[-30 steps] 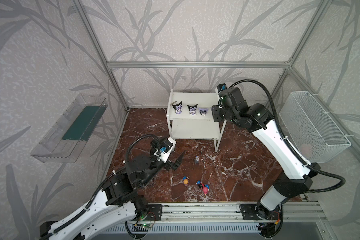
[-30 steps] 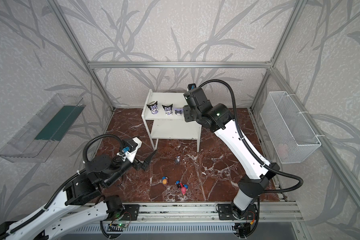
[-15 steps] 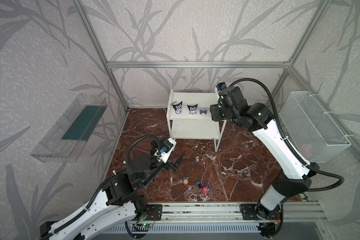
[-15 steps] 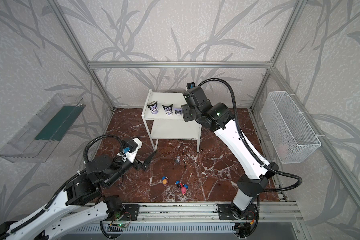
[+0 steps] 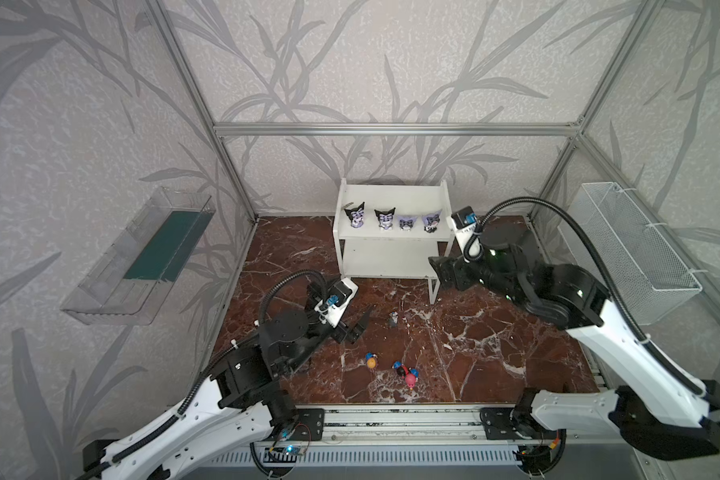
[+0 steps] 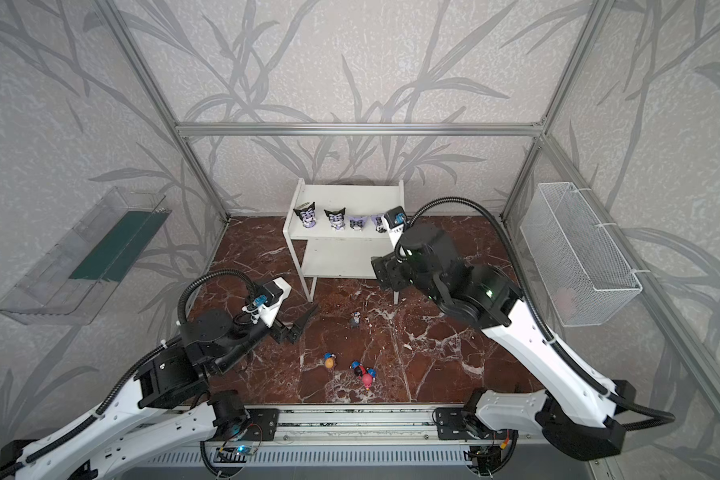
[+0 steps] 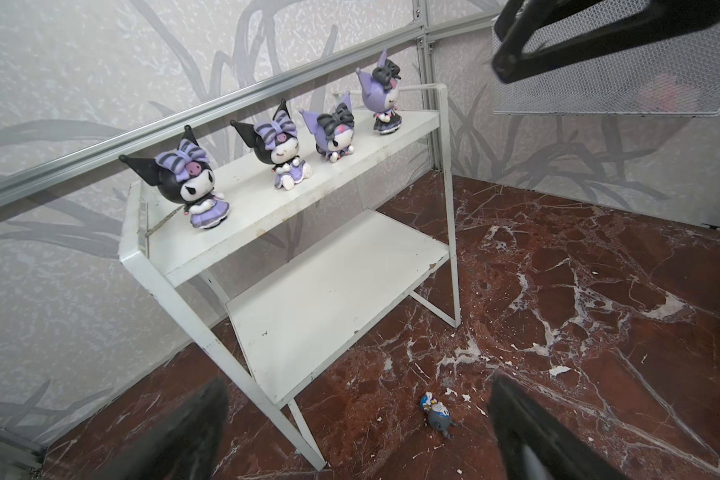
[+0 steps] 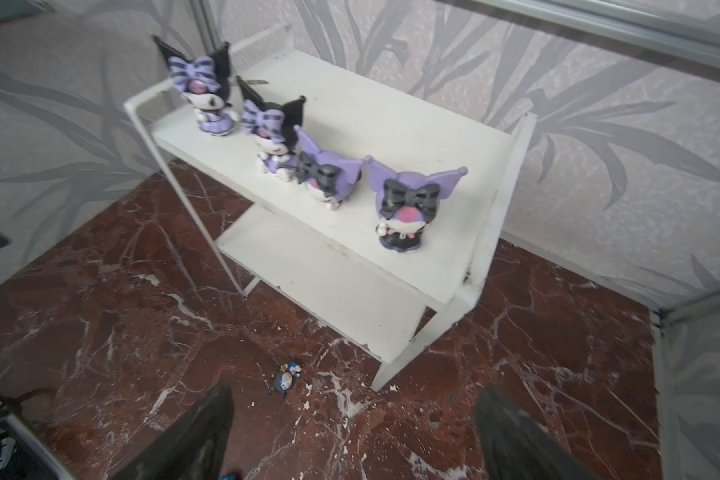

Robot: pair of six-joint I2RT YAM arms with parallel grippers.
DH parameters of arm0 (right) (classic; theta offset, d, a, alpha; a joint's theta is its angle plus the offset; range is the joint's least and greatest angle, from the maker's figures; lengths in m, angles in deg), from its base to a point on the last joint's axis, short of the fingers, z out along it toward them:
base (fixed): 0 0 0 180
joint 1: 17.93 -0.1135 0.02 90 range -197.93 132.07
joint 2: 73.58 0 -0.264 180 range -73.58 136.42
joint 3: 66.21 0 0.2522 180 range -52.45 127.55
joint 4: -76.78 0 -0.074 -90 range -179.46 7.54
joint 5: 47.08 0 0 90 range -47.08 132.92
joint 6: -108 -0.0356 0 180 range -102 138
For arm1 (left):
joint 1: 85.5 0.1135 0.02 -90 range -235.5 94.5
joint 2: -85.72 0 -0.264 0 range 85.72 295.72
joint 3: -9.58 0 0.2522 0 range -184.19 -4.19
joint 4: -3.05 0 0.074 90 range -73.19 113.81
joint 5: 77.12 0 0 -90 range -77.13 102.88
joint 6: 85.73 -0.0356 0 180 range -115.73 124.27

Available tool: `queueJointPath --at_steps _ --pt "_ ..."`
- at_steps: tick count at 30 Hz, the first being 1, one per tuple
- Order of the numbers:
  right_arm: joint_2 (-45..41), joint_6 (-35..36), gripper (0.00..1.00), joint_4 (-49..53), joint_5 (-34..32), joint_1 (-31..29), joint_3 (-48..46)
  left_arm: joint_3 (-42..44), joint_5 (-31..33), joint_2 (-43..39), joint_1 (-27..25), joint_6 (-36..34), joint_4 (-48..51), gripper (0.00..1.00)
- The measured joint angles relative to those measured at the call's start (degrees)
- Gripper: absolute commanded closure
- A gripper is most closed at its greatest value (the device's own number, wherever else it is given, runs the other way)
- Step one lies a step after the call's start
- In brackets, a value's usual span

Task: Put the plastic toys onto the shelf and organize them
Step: 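Open the right gripper and draw it back from the shelf toward the toy pile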

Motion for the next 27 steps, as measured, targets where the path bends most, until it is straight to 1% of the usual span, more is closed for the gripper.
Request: queueJointPath --at_steps 3,6,9,13,17,19,23,27 --pt "-7.5 0.22 0.09 -5.35 3.06 -2.21 -11.93 2.8 -0.02 -0.31 0.0 1.84 0.09 0.01" --pt "-11.02 -1.01 0.1 -11.06 5.64 -4.85 -23.08 5.7 -0.33 -0.81 0.0 5.01 0.46 0.01" --pt "-10.56 -3.48 0.09 -16.65 7.69 -8.44 -32.96 9.66 -1.09 -1.68 0.0 9.33 0.48 0.01" --pt "-5.44 -7.3 0.1 -22.14 10.71 -11.96 -42.99 15.47 -3.06 -3.04 0.0 15.82 0.52 0.01" --pt "-1.6 -9.81 0.16 -27.32 13.55 -12.22 -48.09 19.82 -4.72 -3.08 -0.04 22.16 0.39 0.01" --pt "1.05 -10.58 0.22 -29.7 14.27 -12.22 -49.18 21.59 -5.31 -2.91 -0.07 24.83 0.31 0.01" --pt "6.97 -11.98 0.28 -31.65 15.13 -12.2 -49.13 23.32 -6.47 -0.96 -0.07 29.44 0.28 0.01" --pt "10.69 -12.92 0.34 -32.74 16.0 -11.08 -49.05 23.43 -7.82 3.63 -0.07 33.59 0.61 0.01"
